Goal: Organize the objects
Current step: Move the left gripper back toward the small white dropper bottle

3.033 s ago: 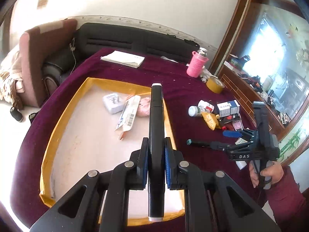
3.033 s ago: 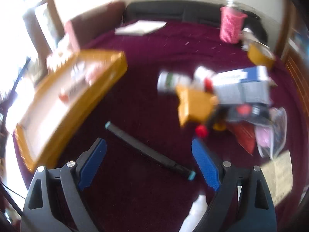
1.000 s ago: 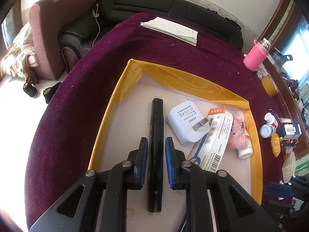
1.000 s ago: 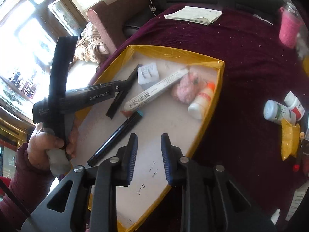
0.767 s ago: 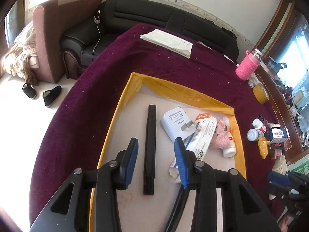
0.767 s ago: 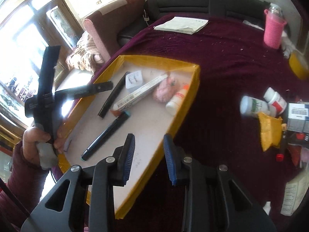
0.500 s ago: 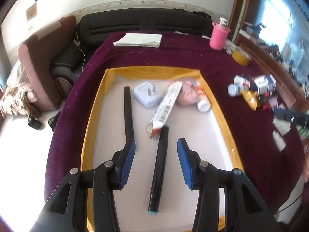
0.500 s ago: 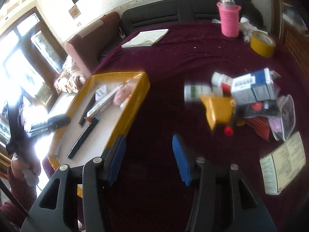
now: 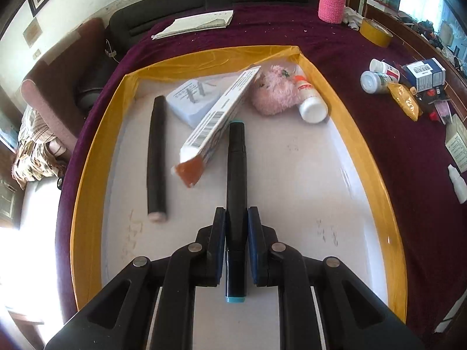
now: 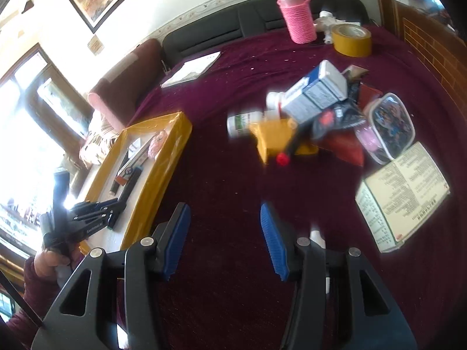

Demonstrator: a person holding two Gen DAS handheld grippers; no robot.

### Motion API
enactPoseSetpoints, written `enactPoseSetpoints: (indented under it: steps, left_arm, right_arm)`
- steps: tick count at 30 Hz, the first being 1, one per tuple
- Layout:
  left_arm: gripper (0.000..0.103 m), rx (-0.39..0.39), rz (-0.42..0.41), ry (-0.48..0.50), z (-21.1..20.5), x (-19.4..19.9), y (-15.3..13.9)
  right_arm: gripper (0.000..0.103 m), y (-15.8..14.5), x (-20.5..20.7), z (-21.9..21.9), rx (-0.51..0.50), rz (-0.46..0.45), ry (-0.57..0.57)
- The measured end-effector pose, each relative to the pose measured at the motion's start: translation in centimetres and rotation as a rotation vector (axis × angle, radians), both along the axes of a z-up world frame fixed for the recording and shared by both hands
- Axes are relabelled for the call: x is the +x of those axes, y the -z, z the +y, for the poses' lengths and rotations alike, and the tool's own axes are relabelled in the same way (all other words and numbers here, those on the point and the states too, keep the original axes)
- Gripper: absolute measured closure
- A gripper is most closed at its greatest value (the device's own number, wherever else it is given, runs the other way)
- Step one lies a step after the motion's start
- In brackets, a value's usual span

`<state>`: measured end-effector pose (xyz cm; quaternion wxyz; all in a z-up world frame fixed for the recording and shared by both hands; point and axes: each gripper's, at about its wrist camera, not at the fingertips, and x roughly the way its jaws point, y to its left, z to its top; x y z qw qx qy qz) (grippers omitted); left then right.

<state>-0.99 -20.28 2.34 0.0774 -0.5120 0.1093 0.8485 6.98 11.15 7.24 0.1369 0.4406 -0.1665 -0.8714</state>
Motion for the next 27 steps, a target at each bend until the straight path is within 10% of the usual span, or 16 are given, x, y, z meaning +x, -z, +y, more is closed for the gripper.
enactPoseSetpoints:
  steps: [8,13,27]
  left_arm:
    - [0.088,0.170,0.003,-0.036,0.3,-2.6,-1.7]
    - [0.051,0.292,0.050,-0.026,-1.0,0.5,-4.4]
    - [0.044,0.452,0.054,0.245,5.6,8.3,-7.7]
  right_arm:
    - [0.054,-2.3,2.3,3.1,0.062,0.095,0.091]
    - [0.006,-4.0,4.5,4.9,0.131,0.266,0.172]
    - [0.006,3.5,-1.6,18.4,-0.024,-0.124,0.409]
